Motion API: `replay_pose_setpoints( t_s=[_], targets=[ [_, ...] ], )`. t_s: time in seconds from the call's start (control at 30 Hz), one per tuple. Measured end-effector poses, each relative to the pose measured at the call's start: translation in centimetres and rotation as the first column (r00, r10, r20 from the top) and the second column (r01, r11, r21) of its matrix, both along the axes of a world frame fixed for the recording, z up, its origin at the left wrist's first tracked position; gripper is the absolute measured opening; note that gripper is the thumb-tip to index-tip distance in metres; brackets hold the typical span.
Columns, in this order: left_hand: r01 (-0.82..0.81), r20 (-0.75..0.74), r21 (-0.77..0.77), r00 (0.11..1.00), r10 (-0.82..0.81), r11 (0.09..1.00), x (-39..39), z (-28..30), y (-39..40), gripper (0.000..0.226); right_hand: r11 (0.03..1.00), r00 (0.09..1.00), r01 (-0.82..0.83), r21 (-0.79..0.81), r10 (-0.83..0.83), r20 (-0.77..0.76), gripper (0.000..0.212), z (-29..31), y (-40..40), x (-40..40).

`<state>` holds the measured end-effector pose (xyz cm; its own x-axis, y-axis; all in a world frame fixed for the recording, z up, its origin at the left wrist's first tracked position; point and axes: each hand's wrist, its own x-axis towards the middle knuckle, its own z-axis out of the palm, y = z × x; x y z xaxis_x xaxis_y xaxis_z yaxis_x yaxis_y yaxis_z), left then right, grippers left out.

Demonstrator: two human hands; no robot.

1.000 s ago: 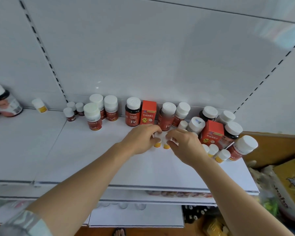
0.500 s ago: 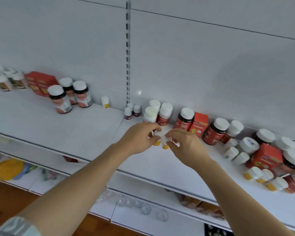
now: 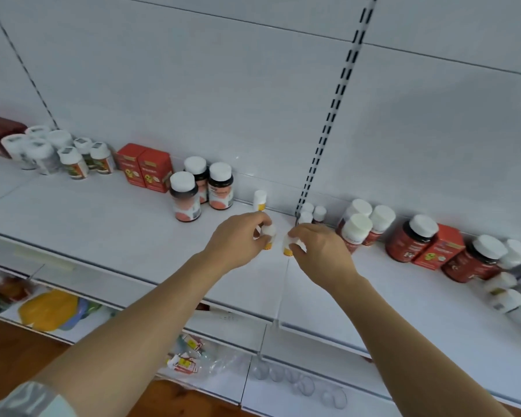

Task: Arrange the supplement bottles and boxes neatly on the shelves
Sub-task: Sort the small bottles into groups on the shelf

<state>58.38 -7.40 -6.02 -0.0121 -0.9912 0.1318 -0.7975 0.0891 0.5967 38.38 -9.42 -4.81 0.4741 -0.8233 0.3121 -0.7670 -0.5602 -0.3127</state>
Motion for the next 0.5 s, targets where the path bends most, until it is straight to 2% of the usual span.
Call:
replay_pose_setpoints(
  t_s=[0.13, 0.33, 0.5],
  targets=[
    [-0.055, 0.011, 0.029, 0.998, 0.055, 0.998, 2.4, -0.9, -2.2, 0.021, 0.997, 0.998, 0.059, 0.041, -0.060, 0.030, 0.022, -0.3, -2.8, 2.2],
    [-0.090, 0.045, 0.051, 0.995, 0.087, 0.995, 3.8, -2.5, -6.1, 0.026, 0.996, 0.996, 0.061, 0.063, -0.064, 0.056, 0.020, -1.4, -7.6, 4.7],
    [-0.087, 0.063, 0.024, 0.994, 0.086, 0.996, 4.1, -4.0, -8.6, 0.026, 0.993, 0.998, 0.060, 0.097, -0.061, 0.006, 0.018, -2.6, -11.1, 6.0]
  ],
)
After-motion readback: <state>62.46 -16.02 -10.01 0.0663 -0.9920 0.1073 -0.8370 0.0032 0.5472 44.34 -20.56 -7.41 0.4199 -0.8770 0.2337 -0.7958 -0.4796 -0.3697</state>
